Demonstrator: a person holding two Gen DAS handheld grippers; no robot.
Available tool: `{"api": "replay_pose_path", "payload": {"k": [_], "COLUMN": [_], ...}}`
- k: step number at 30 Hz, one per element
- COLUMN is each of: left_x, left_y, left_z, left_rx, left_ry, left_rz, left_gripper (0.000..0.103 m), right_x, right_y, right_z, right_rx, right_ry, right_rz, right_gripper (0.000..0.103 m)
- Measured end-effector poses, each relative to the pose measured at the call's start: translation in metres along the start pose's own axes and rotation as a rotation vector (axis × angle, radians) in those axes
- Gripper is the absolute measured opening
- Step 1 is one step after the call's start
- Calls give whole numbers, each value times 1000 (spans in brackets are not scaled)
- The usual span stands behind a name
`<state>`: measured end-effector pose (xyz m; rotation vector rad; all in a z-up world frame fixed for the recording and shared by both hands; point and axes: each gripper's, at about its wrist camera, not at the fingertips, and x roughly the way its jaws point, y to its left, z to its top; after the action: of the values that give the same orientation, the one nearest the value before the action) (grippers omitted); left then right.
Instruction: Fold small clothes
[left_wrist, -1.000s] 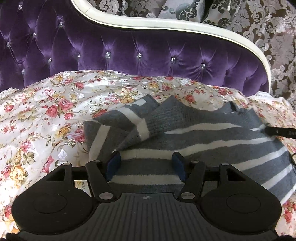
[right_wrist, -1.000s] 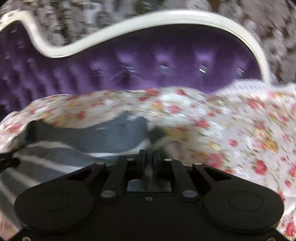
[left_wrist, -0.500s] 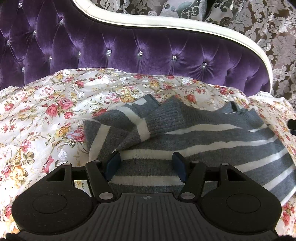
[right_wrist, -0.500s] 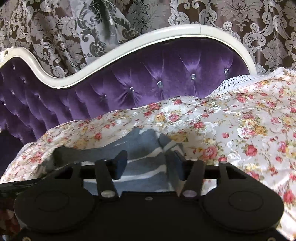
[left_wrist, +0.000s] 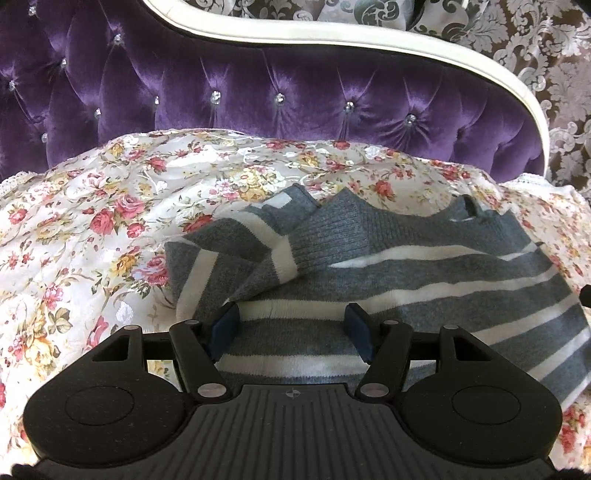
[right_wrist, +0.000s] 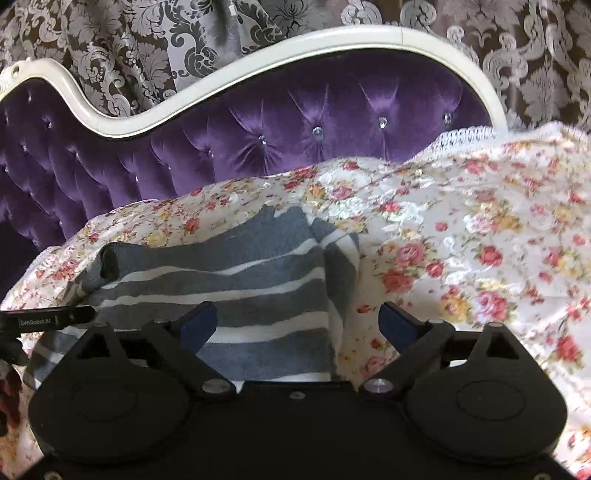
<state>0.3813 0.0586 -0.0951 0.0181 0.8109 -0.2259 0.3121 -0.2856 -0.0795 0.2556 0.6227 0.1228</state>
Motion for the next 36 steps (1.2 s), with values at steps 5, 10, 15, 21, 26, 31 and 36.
{"api": "replay_pose_path", "payload": {"k": [5,10,15,21,26,31,36], "left_x": [5,21,33,39,41,34,11], "left_y": [6,16,30,32,38,38,22], "left_z": [17,35,44,52,56,57,60], "left_rx": [-44,-88,-184,-203,-236,-253,-201], "left_ry": [27,36,40,47,46,25,-12], "left_rz": [-3,42,47,54,34,36,13], "left_gripper": [62,62,62,63,70,77,86], "right_x": [-3,-4,-7,-8,-9,-10,-8], "right_y": [1,-4,-8,-11,-15,-21,-33], "right_z": [4,6,9,10,11,13,12], "right_rx": [26,56,80,99,118,156,238], "right_ry": [-12,-17,-20,-25,-25,-29,-19], "right_rz": [29,41,50,55,65,81,118], "right_gripper": [100,100,100,100,100,101,103]}}
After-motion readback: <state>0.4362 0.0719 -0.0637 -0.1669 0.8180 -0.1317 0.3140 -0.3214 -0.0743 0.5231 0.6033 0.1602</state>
